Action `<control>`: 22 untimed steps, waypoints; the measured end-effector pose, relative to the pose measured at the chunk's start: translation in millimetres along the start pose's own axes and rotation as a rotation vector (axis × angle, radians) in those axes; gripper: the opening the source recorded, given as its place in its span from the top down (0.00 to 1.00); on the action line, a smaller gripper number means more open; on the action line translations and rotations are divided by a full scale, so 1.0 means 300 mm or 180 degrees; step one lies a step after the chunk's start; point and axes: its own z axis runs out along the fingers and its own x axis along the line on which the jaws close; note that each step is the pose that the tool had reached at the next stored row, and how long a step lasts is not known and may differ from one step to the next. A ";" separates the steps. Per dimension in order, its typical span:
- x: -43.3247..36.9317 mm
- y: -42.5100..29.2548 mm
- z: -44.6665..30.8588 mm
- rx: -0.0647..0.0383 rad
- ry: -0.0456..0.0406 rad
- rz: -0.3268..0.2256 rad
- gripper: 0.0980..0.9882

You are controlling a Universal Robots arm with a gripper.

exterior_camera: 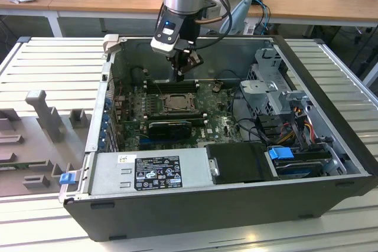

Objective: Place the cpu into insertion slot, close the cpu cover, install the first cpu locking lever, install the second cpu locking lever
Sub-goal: 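Install the first cpu locking lever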

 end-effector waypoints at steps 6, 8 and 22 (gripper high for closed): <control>0.000 0.000 0.000 0.0001 0.0000 -0.0045 0.99; 0.000 0.000 0.000 0.0001 0.0000 -0.0058 0.99; 0.000 0.000 0.000 0.0008 -0.0001 -0.0446 0.99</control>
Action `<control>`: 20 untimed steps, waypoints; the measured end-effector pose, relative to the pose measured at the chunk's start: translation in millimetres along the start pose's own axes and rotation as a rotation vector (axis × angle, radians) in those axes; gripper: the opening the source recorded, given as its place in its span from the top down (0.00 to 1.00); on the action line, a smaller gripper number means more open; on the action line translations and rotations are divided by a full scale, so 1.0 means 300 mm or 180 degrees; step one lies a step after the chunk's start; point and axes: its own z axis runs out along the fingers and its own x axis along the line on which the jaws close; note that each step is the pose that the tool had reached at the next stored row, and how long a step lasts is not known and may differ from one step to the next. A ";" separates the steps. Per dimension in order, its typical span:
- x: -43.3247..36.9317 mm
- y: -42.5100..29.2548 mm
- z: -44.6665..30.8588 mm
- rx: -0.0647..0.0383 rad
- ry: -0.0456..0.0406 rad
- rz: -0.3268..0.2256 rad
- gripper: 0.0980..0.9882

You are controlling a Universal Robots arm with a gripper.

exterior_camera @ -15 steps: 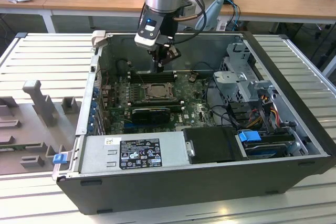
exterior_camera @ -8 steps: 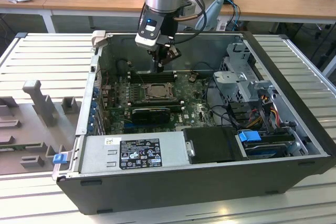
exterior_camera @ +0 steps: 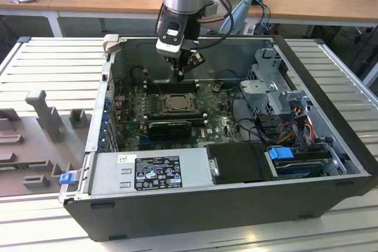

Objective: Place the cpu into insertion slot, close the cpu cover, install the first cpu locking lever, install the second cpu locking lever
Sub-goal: 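Install the first cpu locking lever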

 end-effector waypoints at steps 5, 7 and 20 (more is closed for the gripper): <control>-0.001 -0.001 0.000 0.0002 0.0000 -0.0139 0.99; -0.001 -0.001 0.000 0.0003 0.0000 -0.0177 0.99; -0.001 -0.001 0.000 0.0009 -0.0001 -0.0516 0.99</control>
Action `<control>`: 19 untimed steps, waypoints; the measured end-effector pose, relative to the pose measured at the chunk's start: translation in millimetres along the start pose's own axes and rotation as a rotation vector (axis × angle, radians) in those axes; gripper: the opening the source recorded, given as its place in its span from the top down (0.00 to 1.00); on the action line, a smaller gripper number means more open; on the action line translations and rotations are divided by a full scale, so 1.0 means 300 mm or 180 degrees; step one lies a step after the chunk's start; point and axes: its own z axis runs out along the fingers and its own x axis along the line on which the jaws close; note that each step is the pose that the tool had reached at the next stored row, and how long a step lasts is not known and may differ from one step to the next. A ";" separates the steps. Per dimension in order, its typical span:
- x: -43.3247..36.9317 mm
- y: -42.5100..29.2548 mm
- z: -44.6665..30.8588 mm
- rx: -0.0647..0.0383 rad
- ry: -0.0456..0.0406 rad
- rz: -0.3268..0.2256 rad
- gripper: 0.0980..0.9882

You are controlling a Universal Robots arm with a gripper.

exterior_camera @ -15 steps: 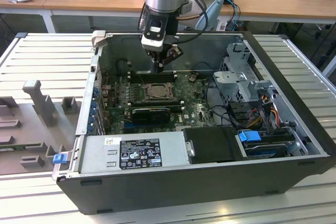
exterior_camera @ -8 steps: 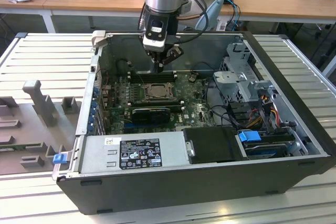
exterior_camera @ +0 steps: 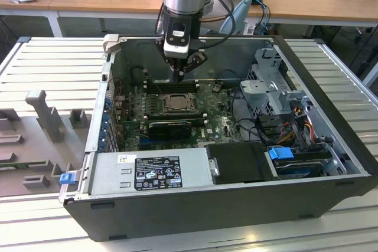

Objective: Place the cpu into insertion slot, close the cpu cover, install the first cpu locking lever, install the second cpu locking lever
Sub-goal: 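Install the first cpu locking lever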

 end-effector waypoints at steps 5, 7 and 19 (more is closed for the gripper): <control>0.000 0.000 0.000 0.0006 -0.0001 -0.0311 0.99; 0.000 0.000 0.000 0.0008 -0.0001 -0.0442 0.99; 0.000 0.000 0.000 0.0012 -0.0001 -0.0625 0.99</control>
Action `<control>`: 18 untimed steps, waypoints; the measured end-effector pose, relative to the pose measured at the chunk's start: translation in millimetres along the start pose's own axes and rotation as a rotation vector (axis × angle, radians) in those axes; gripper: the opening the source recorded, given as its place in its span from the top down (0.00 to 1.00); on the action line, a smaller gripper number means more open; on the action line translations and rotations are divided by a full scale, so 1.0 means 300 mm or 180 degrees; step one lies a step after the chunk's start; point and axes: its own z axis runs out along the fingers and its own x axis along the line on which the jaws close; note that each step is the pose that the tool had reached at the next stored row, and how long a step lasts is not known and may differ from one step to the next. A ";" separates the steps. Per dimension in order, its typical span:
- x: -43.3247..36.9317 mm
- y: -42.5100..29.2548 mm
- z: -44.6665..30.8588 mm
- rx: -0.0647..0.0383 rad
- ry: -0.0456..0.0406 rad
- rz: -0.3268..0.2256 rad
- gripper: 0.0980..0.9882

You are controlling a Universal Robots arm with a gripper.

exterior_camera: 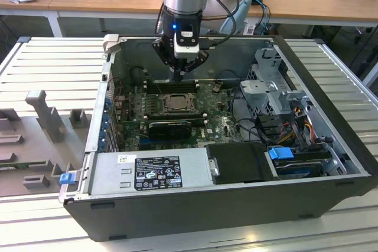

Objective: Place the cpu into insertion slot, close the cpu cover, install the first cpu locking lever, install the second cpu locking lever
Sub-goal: 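Install the first cpu locking lever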

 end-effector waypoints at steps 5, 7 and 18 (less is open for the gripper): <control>0.000 0.000 0.000 0.0001 0.0000 -0.0057 0.99; 0.000 0.000 0.000 0.0001 0.0000 -0.0076 0.99; 0.000 0.000 0.000 0.0004 0.0000 -0.0236 0.99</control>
